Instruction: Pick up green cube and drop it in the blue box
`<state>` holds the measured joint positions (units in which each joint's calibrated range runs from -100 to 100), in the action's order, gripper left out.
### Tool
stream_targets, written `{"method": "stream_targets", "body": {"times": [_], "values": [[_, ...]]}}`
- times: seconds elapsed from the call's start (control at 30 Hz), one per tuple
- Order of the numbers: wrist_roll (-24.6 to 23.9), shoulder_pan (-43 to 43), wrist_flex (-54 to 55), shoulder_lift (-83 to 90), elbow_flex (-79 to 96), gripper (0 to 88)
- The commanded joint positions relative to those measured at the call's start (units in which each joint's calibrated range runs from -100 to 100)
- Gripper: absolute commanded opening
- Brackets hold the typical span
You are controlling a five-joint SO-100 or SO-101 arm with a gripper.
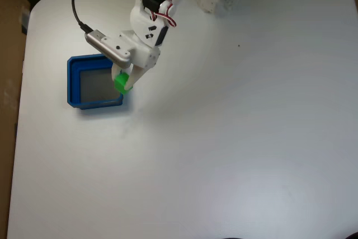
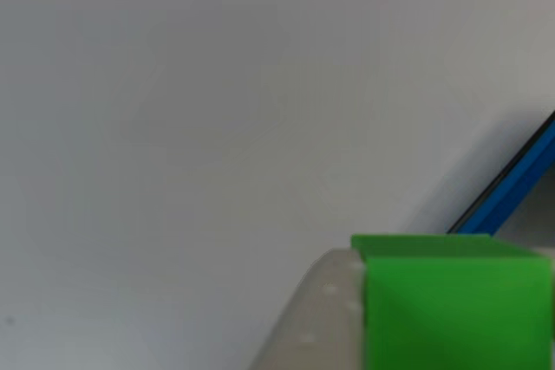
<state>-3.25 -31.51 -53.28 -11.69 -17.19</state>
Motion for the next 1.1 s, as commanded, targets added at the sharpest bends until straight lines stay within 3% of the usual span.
{"method": "stream_targets", "body": {"times": [0.0,0.43,1.07], "values": [[-0.1,-4.19,0.17,4.13,-2.59,1.5],[0.15,-12.93,0.25,2.04,-2.59,1.5],[-0.15,-12.64,1.24,-5.65,-3.14,1.5]]}}
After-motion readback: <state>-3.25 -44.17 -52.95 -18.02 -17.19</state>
